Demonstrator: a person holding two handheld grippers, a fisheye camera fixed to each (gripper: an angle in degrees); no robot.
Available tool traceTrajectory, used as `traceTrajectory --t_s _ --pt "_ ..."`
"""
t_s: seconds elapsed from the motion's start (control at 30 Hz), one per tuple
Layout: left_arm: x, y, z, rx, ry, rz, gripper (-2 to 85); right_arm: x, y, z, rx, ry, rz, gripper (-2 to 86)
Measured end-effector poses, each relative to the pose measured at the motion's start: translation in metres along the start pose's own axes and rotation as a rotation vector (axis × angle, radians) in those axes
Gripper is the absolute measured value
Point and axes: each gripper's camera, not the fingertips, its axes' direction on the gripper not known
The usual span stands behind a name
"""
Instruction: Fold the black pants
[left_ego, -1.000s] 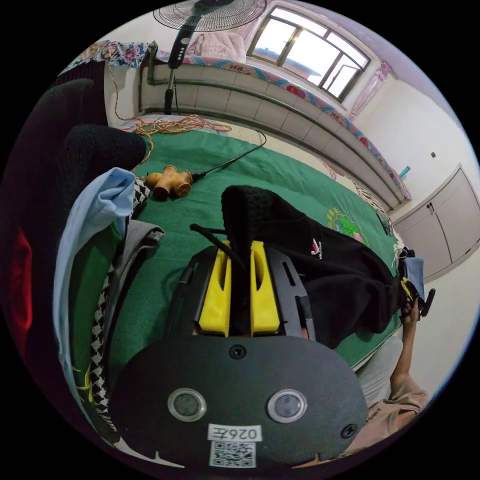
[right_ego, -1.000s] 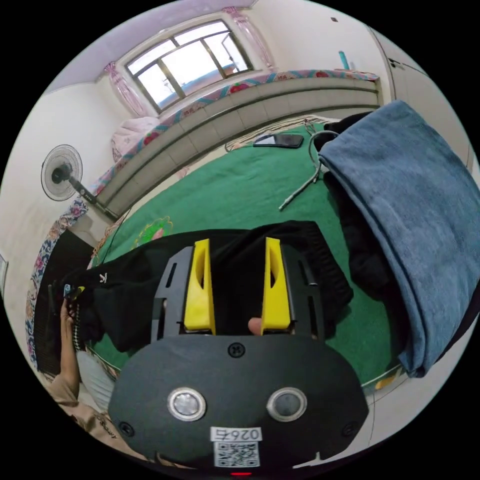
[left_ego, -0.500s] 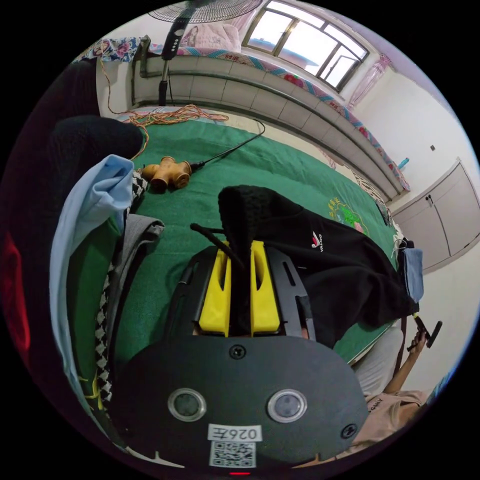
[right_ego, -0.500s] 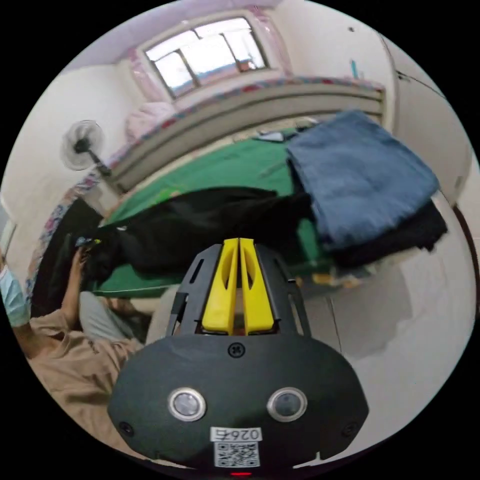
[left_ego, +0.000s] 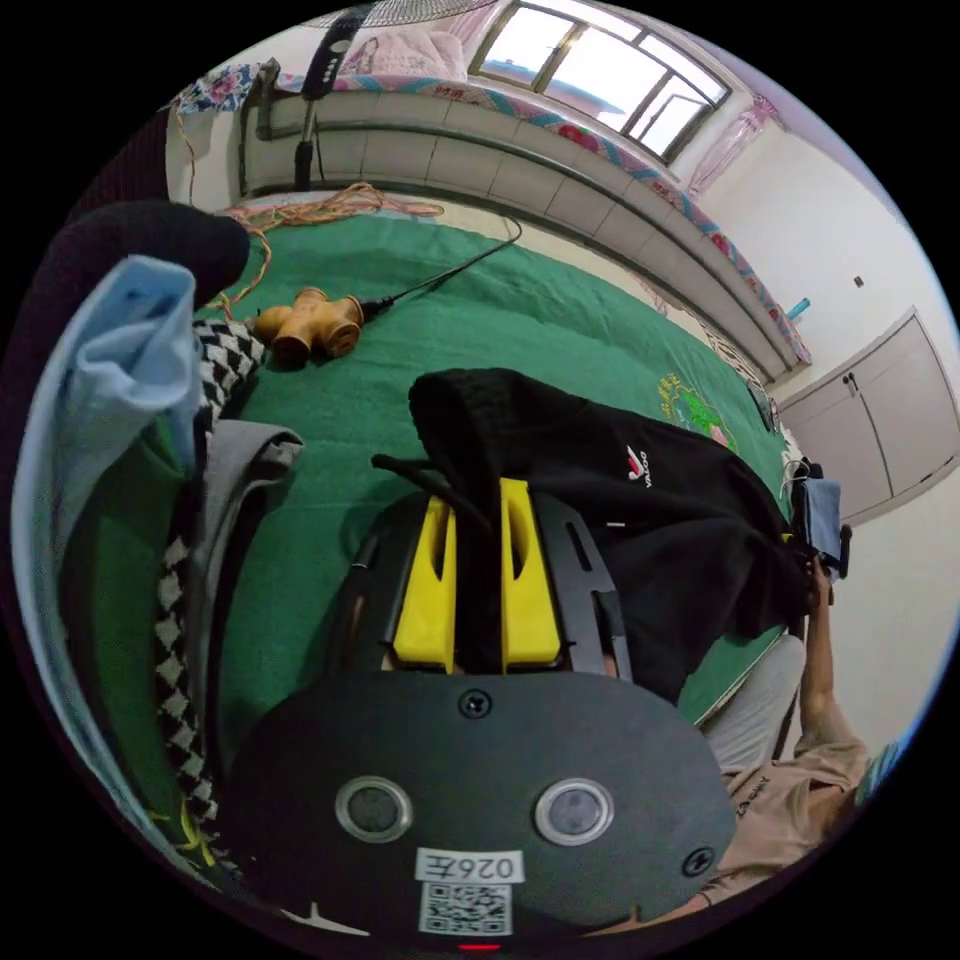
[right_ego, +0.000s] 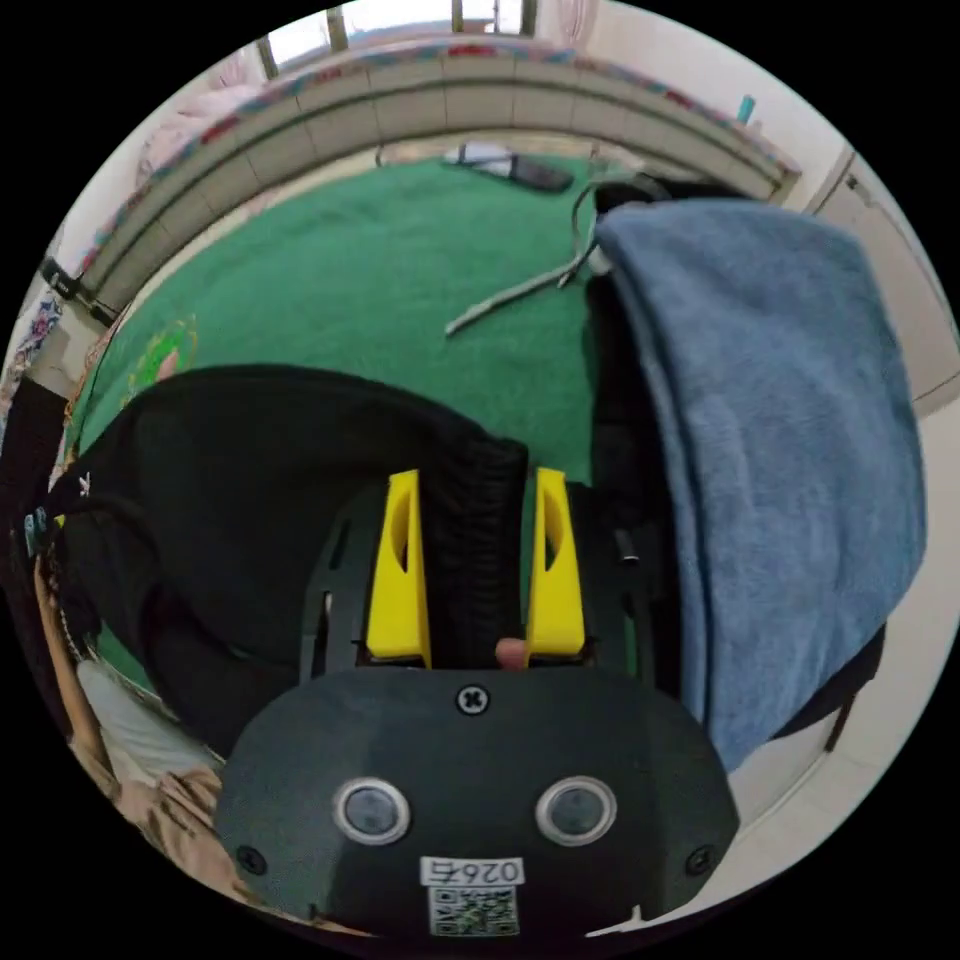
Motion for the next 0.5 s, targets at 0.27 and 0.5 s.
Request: traceTrajectory --t_s 0.27,0.5 --pt "0.012 -0.007 -0.003 -0.041 0.034 -0.007 6.2 0.005 0.028 -0.087 0.291 -0.139 -0.051 3.2" --pt "0.034 -0.02 -0.057 0.145 0.07 0.064 6.2 -0.009 0.006 -0.184 0.551 0.082 -0.098 3.2"
